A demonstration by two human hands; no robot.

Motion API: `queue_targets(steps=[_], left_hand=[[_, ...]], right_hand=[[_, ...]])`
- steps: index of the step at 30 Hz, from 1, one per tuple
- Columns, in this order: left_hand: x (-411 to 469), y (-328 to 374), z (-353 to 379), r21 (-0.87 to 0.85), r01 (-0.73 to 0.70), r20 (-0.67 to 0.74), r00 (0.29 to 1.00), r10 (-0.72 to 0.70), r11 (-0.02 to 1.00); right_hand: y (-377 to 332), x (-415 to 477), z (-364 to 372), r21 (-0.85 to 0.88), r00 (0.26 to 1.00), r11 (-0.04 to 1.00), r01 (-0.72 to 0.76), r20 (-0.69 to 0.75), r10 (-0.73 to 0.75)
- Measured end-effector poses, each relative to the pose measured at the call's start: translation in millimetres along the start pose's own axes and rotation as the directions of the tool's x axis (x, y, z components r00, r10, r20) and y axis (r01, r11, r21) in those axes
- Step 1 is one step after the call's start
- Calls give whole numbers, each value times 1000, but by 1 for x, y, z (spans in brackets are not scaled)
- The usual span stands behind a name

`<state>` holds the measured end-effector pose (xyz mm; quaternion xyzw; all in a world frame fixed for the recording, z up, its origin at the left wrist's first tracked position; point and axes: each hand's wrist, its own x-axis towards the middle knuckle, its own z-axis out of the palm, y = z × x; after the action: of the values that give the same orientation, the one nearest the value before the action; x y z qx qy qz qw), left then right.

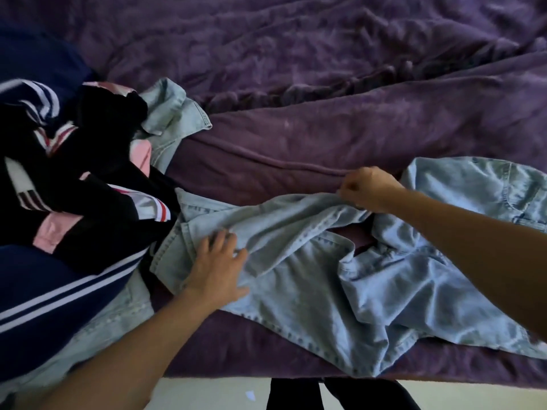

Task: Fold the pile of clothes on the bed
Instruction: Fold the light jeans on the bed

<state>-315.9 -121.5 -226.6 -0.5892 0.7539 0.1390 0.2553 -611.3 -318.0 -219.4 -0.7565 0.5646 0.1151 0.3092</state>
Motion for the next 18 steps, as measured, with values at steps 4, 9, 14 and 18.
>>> queue_targets(steps=[4, 9, 14, 18], left_hand=[[8, 9, 24, 69, 88, 137, 986, -97, 994], [28, -8, 5, -316, 87, 114, 992, -53, 945], [50, -117, -77, -906, 173, 85, 969, -233, 387], [105, -193, -131, -755, 253, -22, 912, -410, 605]], right_hand=[[14, 22, -24, 146, 975, 987, -60, -203, 90], [12, 16, -16, 62, 963, 998, -27, 271, 10], [-3, 21, -10, 127, 995, 992, -13, 97, 0], [-27, 66, -50, 261, 958, 964, -39, -264, 110]])
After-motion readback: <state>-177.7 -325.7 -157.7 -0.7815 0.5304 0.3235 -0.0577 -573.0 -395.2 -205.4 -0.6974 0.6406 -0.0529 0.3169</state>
